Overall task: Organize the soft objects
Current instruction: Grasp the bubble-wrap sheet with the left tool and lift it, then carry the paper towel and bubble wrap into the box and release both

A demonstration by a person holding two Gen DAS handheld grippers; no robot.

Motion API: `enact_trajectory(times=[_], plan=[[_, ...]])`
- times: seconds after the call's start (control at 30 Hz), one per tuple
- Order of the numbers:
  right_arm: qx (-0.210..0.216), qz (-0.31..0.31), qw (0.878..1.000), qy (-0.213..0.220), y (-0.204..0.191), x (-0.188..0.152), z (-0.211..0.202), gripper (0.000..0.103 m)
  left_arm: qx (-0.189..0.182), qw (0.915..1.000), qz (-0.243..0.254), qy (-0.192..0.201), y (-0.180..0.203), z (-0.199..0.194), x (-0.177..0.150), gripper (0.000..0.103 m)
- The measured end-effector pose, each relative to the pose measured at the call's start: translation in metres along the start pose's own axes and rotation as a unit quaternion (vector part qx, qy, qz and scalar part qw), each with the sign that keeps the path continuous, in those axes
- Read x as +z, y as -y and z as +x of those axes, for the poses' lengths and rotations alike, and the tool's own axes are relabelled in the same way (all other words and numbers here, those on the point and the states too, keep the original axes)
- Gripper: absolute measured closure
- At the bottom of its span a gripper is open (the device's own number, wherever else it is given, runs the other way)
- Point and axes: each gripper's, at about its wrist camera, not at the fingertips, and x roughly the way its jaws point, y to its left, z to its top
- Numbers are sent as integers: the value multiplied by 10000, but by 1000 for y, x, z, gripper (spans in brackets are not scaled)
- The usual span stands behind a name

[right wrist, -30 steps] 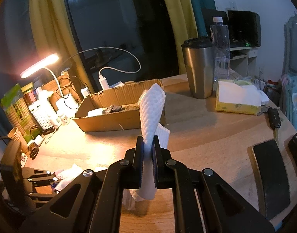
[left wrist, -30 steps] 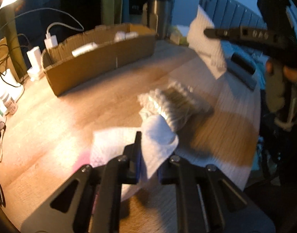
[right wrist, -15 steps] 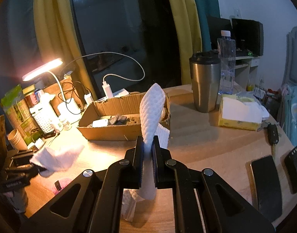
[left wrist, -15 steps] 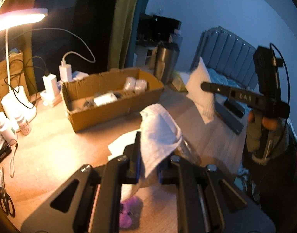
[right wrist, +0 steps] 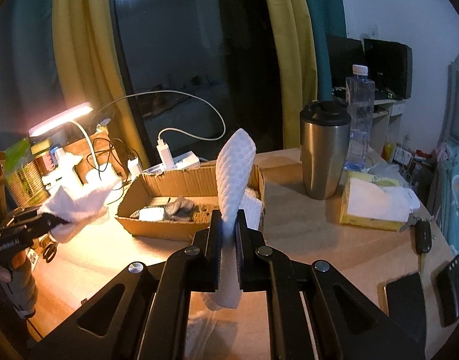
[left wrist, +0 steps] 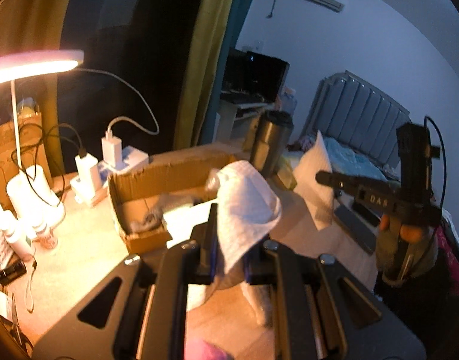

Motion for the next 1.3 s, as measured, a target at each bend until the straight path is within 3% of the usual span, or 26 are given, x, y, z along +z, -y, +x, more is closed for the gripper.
enact_trajectory(times=[0.67,1.17,1.3], plan=[[420,-231,9988,84,-8,29,42,94,525,9975,-389,279,-47,45,41,91],[654,-216,9975,-159,-6,26,82,94,1057,9900,-853,-371,-98,125,9,88],[648,-214,9974,-215,-7,26,87,94,1165,9856,-974,-741,-108,141,-1,80]])
